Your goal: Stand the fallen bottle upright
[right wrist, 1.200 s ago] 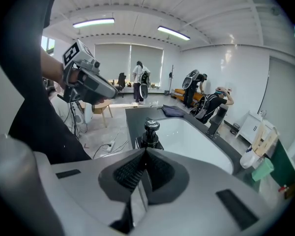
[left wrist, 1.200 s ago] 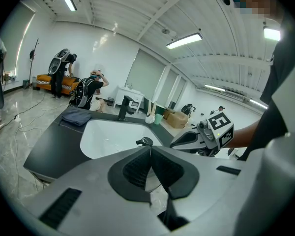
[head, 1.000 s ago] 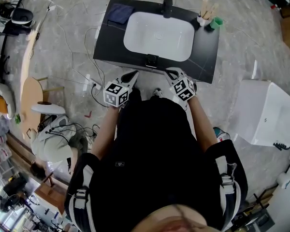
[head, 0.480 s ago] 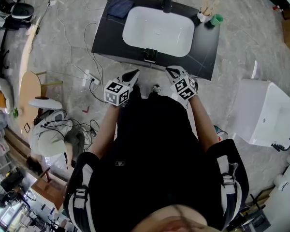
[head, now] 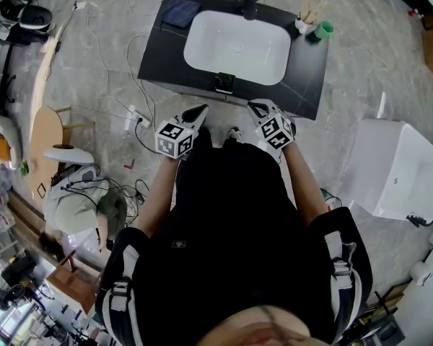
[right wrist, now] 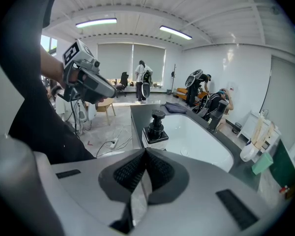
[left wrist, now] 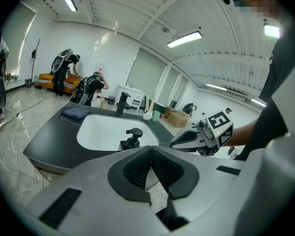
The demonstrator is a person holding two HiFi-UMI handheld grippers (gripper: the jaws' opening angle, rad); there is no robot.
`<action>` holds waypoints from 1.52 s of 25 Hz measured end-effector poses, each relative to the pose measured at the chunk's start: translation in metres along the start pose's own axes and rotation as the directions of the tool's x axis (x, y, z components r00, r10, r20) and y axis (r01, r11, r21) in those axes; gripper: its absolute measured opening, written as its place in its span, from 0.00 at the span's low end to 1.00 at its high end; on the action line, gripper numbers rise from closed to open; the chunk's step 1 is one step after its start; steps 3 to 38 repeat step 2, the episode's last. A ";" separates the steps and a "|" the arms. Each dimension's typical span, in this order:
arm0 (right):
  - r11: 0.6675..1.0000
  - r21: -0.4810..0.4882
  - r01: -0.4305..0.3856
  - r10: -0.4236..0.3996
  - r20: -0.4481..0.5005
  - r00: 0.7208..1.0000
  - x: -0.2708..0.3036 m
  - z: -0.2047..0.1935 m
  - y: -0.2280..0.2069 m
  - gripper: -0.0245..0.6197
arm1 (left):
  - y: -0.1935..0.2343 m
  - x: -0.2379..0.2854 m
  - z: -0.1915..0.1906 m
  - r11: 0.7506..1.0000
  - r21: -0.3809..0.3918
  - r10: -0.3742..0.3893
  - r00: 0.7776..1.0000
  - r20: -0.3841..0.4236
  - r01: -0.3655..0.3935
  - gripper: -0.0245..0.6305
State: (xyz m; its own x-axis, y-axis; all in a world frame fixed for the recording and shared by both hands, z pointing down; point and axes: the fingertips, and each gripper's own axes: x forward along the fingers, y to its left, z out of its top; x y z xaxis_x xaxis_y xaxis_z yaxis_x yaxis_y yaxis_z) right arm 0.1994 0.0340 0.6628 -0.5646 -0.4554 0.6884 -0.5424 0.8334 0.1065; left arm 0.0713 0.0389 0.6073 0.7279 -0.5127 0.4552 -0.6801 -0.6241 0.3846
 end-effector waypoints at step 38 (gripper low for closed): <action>1.000 0.001 0.001 -0.001 0.001 1.000 0.000 0.001 0.000 0.13 | -0.001 -0.001 0.001 1.000 0.000 -0.001 1.000 0.001 0.001 0.06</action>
